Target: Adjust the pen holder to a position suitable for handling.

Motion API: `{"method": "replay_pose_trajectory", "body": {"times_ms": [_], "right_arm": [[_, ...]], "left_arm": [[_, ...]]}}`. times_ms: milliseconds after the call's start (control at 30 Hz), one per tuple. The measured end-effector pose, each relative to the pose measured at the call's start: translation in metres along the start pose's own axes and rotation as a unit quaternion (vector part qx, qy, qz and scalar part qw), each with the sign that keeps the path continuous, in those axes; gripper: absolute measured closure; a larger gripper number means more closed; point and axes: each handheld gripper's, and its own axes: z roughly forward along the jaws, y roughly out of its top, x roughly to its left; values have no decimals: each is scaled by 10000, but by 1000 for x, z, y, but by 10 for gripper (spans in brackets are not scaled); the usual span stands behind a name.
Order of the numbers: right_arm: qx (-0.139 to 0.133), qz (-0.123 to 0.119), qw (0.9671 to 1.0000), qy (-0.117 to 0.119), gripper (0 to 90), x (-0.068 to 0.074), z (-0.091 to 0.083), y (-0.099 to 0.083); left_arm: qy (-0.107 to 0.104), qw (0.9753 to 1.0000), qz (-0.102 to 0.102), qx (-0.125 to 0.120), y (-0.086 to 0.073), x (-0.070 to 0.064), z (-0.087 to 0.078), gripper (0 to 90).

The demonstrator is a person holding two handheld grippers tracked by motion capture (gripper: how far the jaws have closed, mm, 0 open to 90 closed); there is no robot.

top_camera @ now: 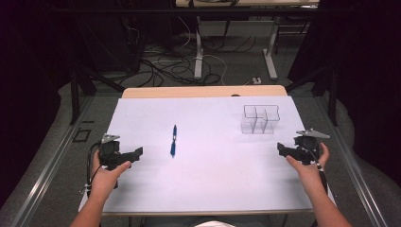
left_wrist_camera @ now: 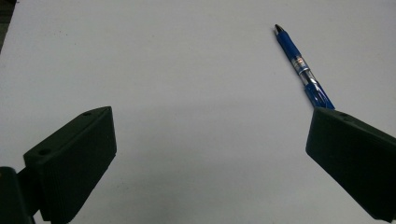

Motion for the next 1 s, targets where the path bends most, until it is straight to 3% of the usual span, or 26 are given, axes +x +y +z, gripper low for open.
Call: {"method": "replay_pose_trajectory", "body": {"times_ms": [167,200,300,367,467,600,700,967,1000], "right_arm": [[28,-107,9999,39,187,1,0,2],[-11,-143,9999,52,228,1,0,3],[37,-171,9998,60,256,1,1,5],[121,-201,9997,7,267,0,1,8],[163,-126,9998,-39,279,-2,1,13],[250,-99,9996,2,358,-4,1,18],[451,-136,9988,109,458,-9,6,27],[826,-164,9963,195,518,-14,17,50],[993,-283,9945,186,519,-14,20,59]], "left_arm": [[24,10000,-15,-45,1,0,-1,21],[19,10000,-11,-52,1,0,-2,27],[97,9999,81,-19,5,-1,-6,108],[109,9999,121,-41,6,-1,-7,112],[148,9997,137,130,9,-2,-8,112],[177,9994,108,260,11,-2,-8,112],[164,9991,69,374,15,-2,-10,133],[119,9979,62,628,17,-2,-9,149],[116,9977,42,670,17,-2,-9,152]]}}
